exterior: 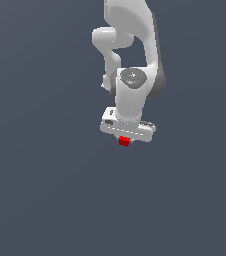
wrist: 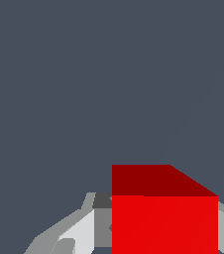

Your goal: Pick up the red cube and move it to a goal position.

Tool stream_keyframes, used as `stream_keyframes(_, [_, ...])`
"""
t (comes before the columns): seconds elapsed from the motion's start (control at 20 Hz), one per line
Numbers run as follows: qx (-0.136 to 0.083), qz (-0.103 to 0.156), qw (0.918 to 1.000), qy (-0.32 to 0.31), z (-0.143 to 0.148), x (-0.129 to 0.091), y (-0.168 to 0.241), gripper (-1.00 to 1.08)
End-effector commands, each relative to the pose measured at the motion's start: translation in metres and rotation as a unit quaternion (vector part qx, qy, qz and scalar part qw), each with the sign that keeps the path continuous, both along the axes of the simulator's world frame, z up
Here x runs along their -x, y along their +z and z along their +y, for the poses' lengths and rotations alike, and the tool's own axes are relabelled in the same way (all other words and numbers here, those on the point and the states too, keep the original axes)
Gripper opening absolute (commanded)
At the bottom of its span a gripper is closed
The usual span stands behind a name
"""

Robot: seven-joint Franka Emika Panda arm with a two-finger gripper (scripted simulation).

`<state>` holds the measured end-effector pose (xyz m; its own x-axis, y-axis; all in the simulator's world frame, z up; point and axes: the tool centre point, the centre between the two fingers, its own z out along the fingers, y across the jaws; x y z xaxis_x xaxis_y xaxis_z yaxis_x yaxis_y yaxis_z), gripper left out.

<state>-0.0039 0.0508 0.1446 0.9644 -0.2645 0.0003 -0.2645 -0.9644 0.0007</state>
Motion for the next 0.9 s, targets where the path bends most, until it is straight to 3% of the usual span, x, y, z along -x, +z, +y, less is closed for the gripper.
stream_keyframes(0.0, [0.0, 0.0, 1.0, 0.0, 0.002, -0.011, 0.024, -1.0])
stream_keyframes(0.4, [0.0, 0.0, 1.0, 0.0, 0.007, -0.038, 0.081, -1.0])
stream_keyframes(0.85, [0.0, 0.0, 1.0, 0.0, 0.01, -0.053, 0.108, -1.0])
